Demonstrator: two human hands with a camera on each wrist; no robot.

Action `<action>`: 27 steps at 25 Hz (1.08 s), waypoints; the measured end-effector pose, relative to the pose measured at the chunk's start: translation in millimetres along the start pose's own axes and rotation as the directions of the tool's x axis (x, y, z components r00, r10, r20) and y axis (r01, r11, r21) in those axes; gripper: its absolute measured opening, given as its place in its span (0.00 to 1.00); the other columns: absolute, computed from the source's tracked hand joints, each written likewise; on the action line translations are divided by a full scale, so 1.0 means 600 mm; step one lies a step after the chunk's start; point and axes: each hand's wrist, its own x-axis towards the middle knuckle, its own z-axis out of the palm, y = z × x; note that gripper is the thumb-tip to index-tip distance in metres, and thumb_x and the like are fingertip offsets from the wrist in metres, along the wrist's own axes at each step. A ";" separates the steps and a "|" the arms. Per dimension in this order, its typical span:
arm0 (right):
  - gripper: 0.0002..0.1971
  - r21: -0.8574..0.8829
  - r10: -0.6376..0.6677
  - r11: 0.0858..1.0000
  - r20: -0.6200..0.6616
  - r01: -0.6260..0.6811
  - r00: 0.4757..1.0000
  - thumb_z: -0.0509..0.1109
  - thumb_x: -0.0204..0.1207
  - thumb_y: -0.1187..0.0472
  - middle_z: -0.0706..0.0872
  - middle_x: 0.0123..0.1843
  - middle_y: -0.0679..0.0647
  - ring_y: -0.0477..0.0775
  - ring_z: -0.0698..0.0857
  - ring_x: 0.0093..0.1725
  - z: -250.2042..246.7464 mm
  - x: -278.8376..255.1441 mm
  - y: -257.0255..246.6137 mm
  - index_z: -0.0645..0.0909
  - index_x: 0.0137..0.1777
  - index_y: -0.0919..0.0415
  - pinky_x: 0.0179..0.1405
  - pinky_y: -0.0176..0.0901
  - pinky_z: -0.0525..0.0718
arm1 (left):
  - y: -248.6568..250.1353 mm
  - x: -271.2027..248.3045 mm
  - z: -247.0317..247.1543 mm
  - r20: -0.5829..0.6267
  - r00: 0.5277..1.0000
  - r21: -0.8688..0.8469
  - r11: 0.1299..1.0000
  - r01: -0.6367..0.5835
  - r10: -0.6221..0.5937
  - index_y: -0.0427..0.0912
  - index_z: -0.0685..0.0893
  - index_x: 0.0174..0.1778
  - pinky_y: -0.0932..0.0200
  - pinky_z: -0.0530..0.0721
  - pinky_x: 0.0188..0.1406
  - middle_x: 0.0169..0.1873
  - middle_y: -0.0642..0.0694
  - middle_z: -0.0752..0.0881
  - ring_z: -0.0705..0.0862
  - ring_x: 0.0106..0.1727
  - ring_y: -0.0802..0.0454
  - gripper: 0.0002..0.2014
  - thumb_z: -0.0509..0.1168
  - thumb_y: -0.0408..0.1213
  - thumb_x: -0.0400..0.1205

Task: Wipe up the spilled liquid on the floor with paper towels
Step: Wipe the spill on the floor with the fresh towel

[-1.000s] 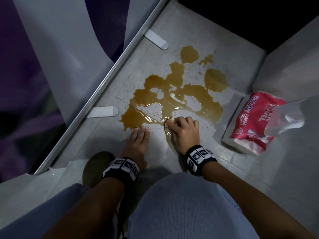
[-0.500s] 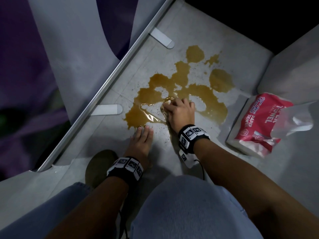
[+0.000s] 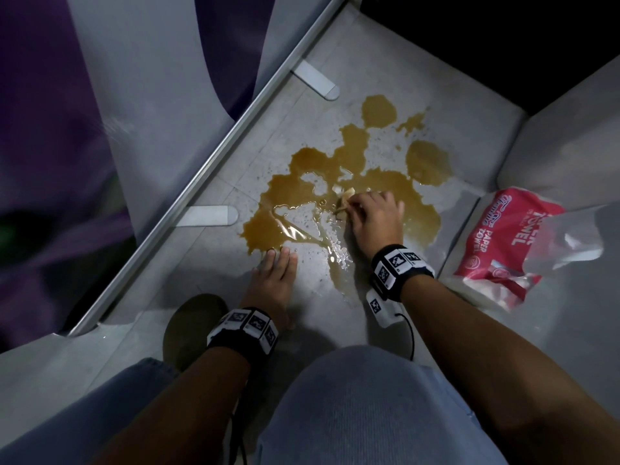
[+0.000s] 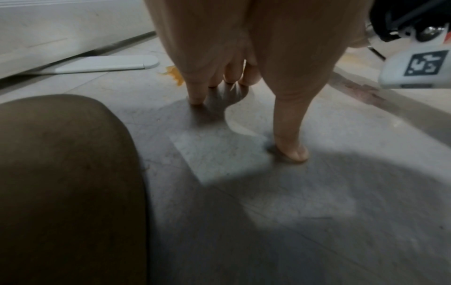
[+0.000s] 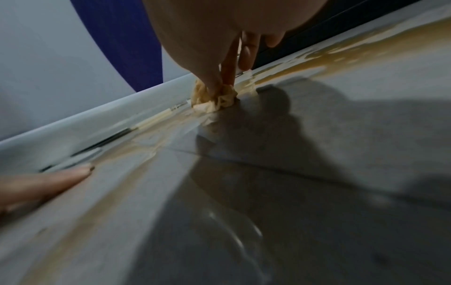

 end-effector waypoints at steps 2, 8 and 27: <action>0.12 -0.053 -0.041 0.998 0.024 0.043 0.999 0.68 0.82 0.57 0.90 0.54 0.49 0.56 0.79 0.53 -0.001 -0.006 -0.002 0.83 0.64 0.49 0.55 0.50 0.68 | 0.000 0.001 0.000 0.014 1.000 0.000 1.000 0.003 -0.003 0.41 0.36 0.86 0.38 0.47 0.84 0.86 0.44 0.34 0.34 0.86 0.39 0.63 0.79 0.47 0.71; 0.15 -0.264 -0.117 0.955 0.074 0.133 0.990 0.66 0.78 0.53 0.86 0.56 0.53 0.60 0.79 0.54 0.000 -0.005 -0.011 0.87 0.62 0.48 0.52 0.53 0.71 | 0.001 0.003 0.000 0.021 1.000 -0.009 1.000 0.008 -0.008 0.41 0.35 0.86 0.38 0.45 0.83 0.86 0.43 0.34 0.34 0.86 0.39 0.63 0.80 0.45 0.70; 0.11 0.049 -0.021 0.999 0.410 0.002 0.912 0.68 0.77 0.53 0.91 0.50 0.44 0.51 0.78 0.53 -0.063 -0.067 -0.024 0.90 0.54 0.46 0.62 0.49 0.69 | 0.020 -0.022 -0.008 -0.026 0.999 0.123 0.992 0.024 -0.021 0.43 0.31 0.84 0.38 0.47 0.84 0.82 0.47 0.27 0.32 0.85 0.41 0.58 0.71 0.49 0.76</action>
